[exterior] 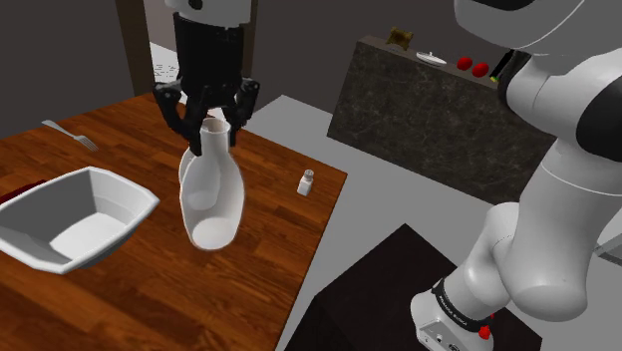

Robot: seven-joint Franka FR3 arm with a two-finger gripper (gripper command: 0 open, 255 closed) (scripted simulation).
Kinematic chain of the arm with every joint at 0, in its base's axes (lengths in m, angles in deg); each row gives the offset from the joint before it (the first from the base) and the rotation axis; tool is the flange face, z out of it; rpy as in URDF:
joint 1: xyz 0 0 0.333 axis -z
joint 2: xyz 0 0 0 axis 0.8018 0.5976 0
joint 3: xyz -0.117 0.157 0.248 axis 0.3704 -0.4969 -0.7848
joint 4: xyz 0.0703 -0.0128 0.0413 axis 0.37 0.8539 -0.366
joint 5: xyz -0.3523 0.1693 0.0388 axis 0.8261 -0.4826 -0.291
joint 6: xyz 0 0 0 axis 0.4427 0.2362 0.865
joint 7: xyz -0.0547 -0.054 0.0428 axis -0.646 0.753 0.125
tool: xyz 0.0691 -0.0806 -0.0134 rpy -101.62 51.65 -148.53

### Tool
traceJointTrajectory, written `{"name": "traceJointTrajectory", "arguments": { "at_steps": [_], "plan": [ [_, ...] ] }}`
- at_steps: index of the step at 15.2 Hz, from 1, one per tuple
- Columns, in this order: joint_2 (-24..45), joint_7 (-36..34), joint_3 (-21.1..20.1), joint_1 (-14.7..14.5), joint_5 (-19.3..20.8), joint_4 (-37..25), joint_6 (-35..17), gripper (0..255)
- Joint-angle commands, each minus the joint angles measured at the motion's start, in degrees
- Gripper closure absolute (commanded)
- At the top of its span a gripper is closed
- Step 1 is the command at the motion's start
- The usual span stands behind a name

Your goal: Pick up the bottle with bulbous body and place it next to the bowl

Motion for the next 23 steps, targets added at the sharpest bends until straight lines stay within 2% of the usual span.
{"name": "traceJointTrajectory", "arguments": {
  "at_steps": [1, 23],
  "plan": [
    [-0.42, -0.04, 0.00, 0.08, -0.12, 2.07, -1.72, 255],
    [-0.56, 0.30, 0.33, 0.71, -0.10, 19.29, -18.78, 255]
  ]
}}
